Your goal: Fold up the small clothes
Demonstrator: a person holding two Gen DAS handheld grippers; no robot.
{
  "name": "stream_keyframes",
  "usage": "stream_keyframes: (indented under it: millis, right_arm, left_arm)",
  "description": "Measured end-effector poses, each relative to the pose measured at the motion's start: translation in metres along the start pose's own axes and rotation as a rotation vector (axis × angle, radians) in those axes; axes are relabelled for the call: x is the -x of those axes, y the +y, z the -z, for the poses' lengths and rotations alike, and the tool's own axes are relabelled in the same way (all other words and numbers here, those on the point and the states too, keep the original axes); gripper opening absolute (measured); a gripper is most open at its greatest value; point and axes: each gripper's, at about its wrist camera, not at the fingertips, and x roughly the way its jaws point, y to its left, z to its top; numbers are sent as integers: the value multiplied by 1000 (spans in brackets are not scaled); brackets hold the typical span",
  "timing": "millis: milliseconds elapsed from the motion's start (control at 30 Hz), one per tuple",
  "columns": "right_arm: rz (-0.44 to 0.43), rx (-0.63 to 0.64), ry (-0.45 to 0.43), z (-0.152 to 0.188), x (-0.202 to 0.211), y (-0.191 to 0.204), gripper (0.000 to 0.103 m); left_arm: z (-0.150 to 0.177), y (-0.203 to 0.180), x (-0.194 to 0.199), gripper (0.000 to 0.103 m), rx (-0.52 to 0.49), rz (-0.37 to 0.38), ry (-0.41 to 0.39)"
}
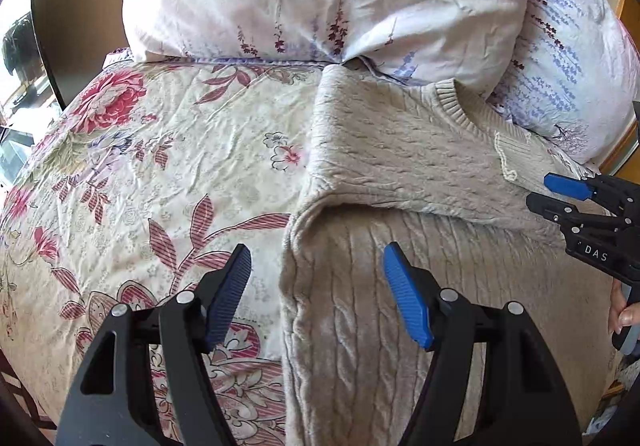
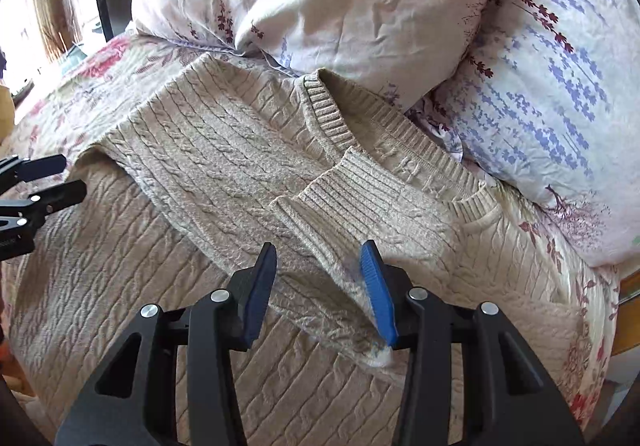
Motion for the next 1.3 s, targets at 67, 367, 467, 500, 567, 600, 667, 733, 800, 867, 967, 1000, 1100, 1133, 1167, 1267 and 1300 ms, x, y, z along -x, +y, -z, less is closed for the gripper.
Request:
stream_keyframes:
  millis: [67, 367, 467, 500, 567, 600, 667, 733, 800, 867, 967, 1000, 1100, 1133, 1167, 1267, 1300]
  right_arm:
    - [44, 8, 4, -4, -6, 0, 32]
    - [59, -447, -148, 26, 40, -88, 9]
    - [92, -707, -182, 64, 59, -136, 9]
    - [73, -808, -167, 82, 59, -151, 9]
    - [-3, -951, -102, 111, 45, -169, 9]
    - [-40, -994, -70, 123, 38, -172, 9]
    - [-112, -1058, -45, 139, 30, -175, 11]
    - [-155, -1102, -64, 146, 32, -176, 16]
    - [-161, -1118, -70, 147, 34, -178, 21]
    - [-164, -1136, -72, 148, 33, -182, 21]
    - [-151, -1158, -74, 151, 32, -187, 19]
    - [-121, -1157, -70, 152, 32, -188, 16]
    - [-96, -1148, -41, 155, 29, -189, 16]
    - [-89, -1136, -35, 154, 30, -189, 16]
    - [-74, -1118, -31, 151, 33, -188, 17]
    - [-15, -1071, -67, 148, 54, -189, 19]
    - [7, -1066, -91, 150, 64, -191, 30]
  left_arm:
    - [-2, 4, -5, 68, 9, -15, 13]
    - [-11, 12, -20, 68, 46, -27, 35]
    - [-12, 17, -22, 68, 70, -28, 34]
    - [-13, 18, -23, 69, 76, -29, 33]
    - [-14, 19, -24, 69, 89, -29, 33]
    - [-14, 20, -24, 69, 93, -29, 33]
    - [-16, 20, -25, 69, 94, -32, 36]
    - [-16, 19, -26, 69, 95, -33, 37]
    - [-16, 19, -26, 70, 94, -34, 37]
    - [-17, 19, -27, 70, 96, -35, 39]
    - [-19, 21, -26, 70, 109, -33, 37]
    - [-19, 23, -26, 70, 121, -34, 31]
    - [-18, 32, -24, 70, 176, -14, 13]
    - [-18, 33, -24, 70, 178, -11, 12]
    - [-18, 33, -24, 70, 173, -12, 15]
    - [-16, 35, -20, 72, 168, -4, 30]
    - [-13, 39, -16, 75, 168, -4, 32]
